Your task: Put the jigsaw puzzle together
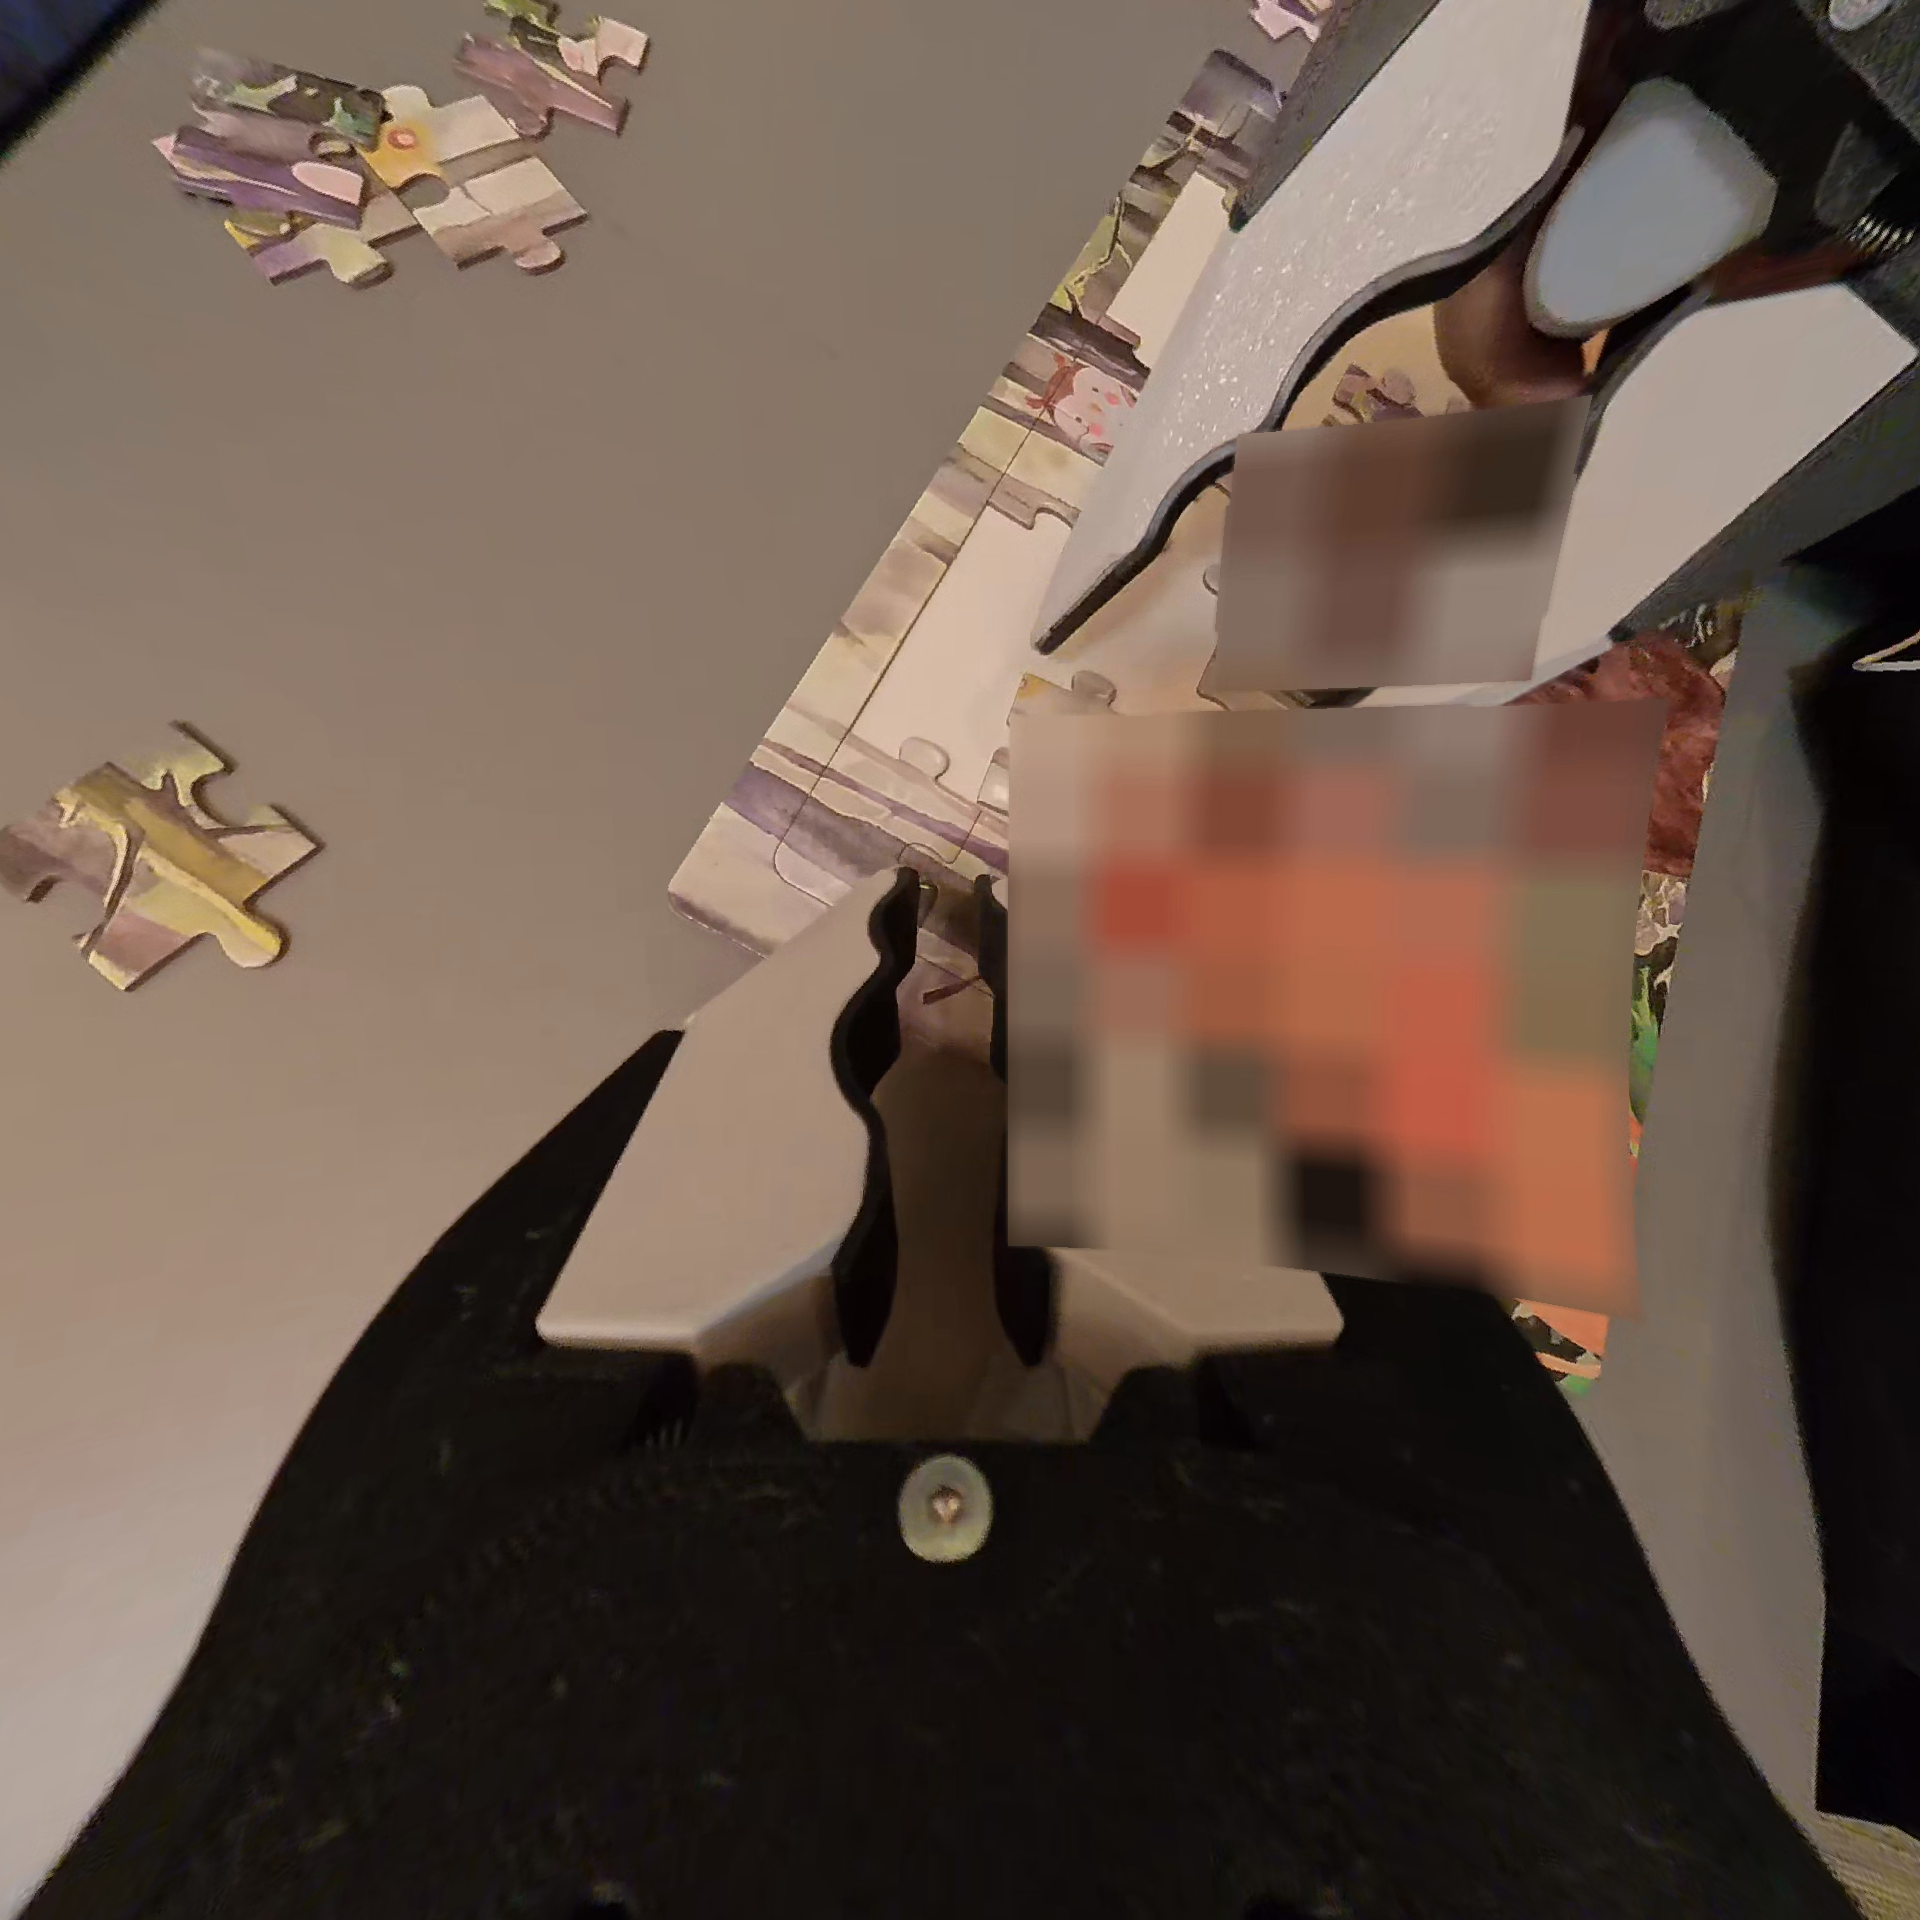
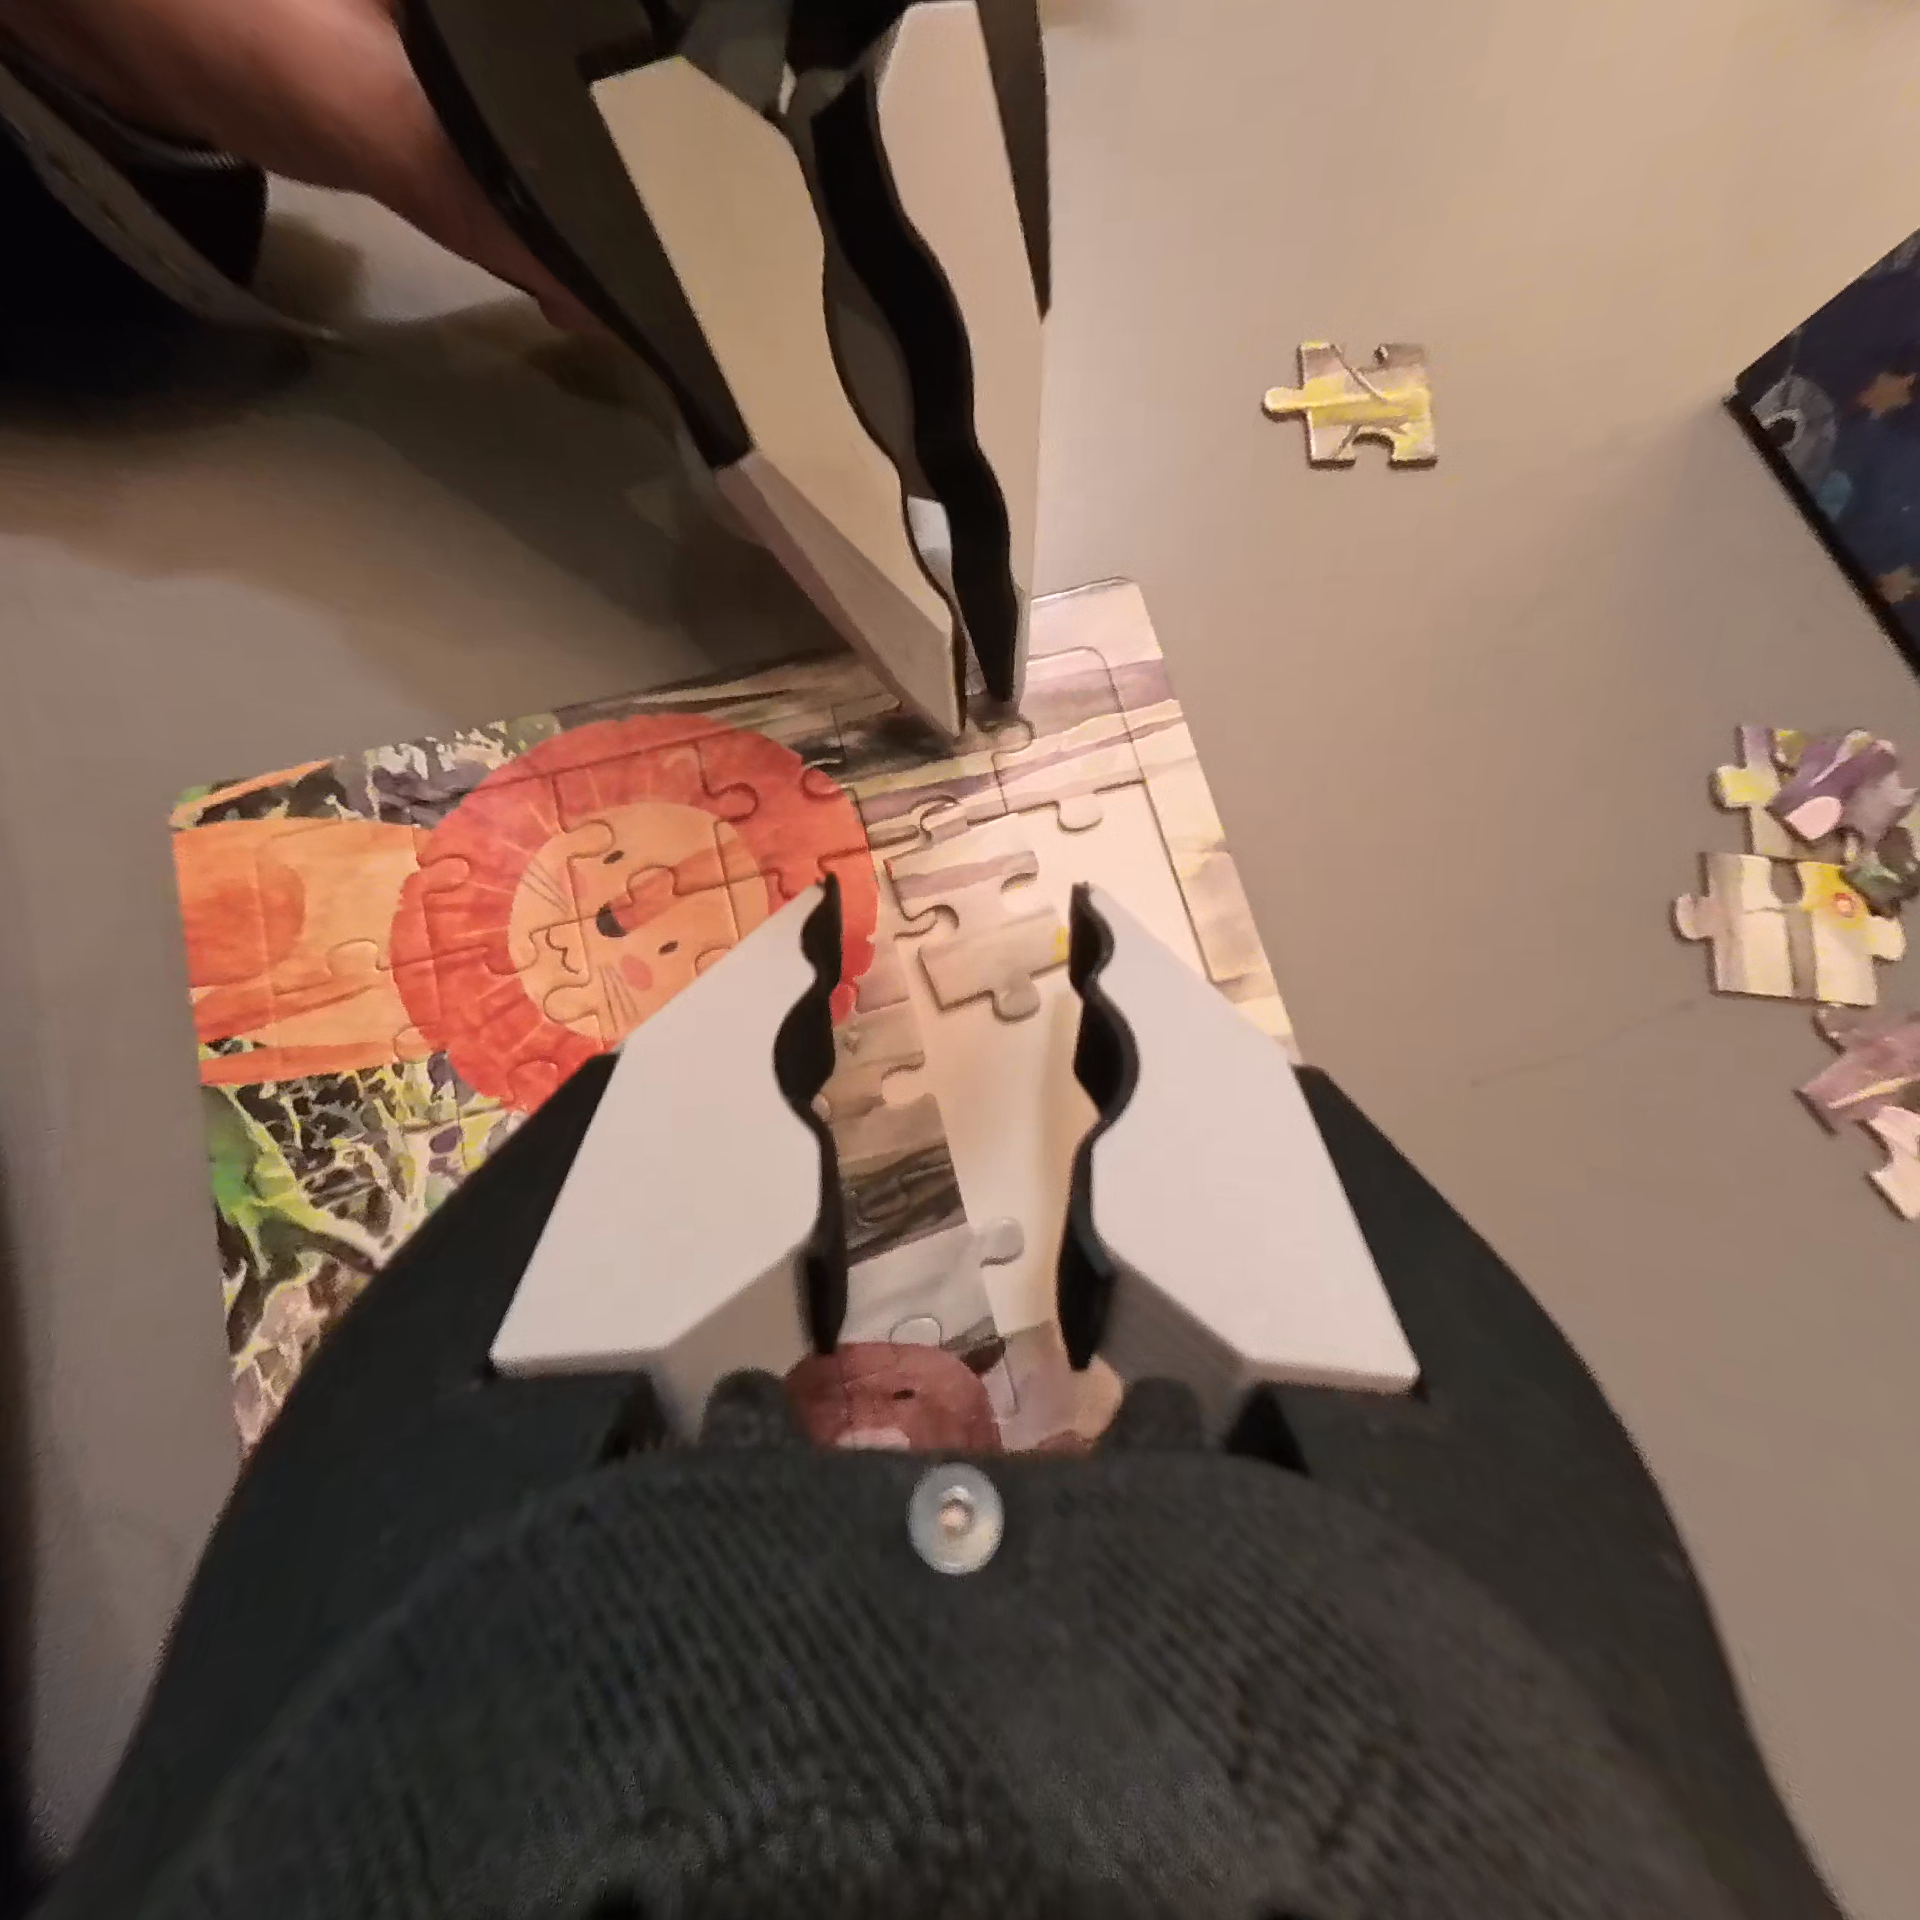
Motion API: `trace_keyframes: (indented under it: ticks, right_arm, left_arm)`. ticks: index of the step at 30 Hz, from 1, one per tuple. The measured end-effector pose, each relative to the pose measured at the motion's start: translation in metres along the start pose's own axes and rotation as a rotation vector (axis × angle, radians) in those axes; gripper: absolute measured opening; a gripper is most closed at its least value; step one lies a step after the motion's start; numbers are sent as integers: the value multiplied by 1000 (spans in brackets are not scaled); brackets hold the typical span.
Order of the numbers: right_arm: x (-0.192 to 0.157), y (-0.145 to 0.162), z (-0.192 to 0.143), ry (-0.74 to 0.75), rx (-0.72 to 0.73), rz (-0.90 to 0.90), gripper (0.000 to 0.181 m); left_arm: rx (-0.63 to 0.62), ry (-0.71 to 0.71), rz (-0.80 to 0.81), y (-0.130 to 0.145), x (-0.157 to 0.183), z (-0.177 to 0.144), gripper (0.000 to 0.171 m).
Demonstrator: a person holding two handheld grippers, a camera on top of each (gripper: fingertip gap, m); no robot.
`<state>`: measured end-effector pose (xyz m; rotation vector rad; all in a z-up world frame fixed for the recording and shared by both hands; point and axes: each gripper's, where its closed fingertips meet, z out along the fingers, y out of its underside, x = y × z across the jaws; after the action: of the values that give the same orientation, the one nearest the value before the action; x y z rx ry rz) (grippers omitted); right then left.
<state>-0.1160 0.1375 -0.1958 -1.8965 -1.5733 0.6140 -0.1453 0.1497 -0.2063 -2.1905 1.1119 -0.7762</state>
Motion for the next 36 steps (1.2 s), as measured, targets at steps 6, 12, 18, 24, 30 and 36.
trace_keyframes:
  ticks: [6,12,18,24,30,36]
  right_arm:
    - [-9,0,8,-62,12,63,34]
    - [-17,1,15,-70,-7,33,31]
    - [-1,5,10,-3,-13,25,31]
    - [-3,8,10,-60,2,72,35]
    - [-6,9,10,-56,-14,54,31]
    - [-4,5,6,-35,6,40,30]
  left_arm:
    - [-18,-7,4,3,0,2,7]
    - [-18,1,-15,4,0,2,6]
    - [-15,9,-27,4,0,2,6]
    - [-9,28,-40,3,1,2,6]
    - [-3,48,-51,3,3,3,6]
    - [5,66,-68,3,3,3,6]
